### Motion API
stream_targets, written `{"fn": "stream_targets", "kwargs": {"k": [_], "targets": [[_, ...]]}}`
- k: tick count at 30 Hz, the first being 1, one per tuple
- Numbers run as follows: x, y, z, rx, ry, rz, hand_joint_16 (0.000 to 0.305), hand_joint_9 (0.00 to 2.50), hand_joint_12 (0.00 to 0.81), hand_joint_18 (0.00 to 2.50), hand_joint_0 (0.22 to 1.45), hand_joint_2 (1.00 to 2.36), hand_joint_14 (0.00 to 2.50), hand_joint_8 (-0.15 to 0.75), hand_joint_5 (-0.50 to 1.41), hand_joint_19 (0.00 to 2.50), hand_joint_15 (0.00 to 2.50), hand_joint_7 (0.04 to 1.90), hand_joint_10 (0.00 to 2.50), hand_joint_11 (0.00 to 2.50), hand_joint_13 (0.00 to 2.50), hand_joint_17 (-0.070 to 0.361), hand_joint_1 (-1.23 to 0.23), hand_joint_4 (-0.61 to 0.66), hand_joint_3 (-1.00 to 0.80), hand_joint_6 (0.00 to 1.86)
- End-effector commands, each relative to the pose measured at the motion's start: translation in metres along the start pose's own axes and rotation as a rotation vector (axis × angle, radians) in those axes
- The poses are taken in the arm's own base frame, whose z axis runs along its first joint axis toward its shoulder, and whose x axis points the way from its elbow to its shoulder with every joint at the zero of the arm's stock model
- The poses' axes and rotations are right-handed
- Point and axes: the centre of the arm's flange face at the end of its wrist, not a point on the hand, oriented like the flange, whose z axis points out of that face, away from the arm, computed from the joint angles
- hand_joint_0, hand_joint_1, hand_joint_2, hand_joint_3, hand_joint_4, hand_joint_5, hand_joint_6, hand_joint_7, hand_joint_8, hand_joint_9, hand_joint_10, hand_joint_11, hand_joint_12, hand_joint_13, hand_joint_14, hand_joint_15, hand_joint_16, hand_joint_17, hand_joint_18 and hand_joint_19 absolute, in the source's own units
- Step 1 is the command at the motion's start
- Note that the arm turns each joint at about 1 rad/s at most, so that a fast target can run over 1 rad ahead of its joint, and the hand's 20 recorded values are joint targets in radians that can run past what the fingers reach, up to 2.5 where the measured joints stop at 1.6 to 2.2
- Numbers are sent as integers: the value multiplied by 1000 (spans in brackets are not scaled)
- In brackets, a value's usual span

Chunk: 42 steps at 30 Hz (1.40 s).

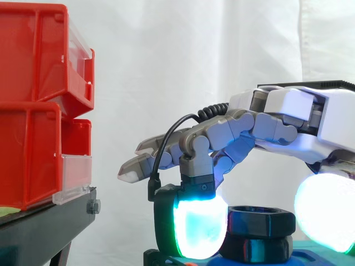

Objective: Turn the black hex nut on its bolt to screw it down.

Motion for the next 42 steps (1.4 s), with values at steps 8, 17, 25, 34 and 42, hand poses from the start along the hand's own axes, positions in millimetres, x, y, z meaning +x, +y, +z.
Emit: {"fn": "stream_targets", "kwargs": {"k": [8,17,25,34,42], "targets": [[0,-12,-10,7,0,-11,52,1026,352,458,515,1000,0,295,-17,107,9,1213,7,175,574,118,-433,198,-500,662],[0,-17,-15,4,-4,-16,55,1007,361,459,490,1000,0,300,-18,104,7,1243,5,174,562,123,-425,215,-500,639],[0,-18,-17,5,0,-14,58,1010,375,468,462,1000,0,310,-9,104,3,1417,5,167,565,130,-292,246,-500,531],[0,-12,-15,-33,-2,-3,57,998,373,461,470,1000,0,309,-35,107,3,1338,5,164,563,128,-275,268,-500,503],[-1,-12,-16,-44,-4,15,53,975,354,438,521,1000,0,293,-43,128,10,1313,5,168,548,119,-375,256,-500,503]]}}
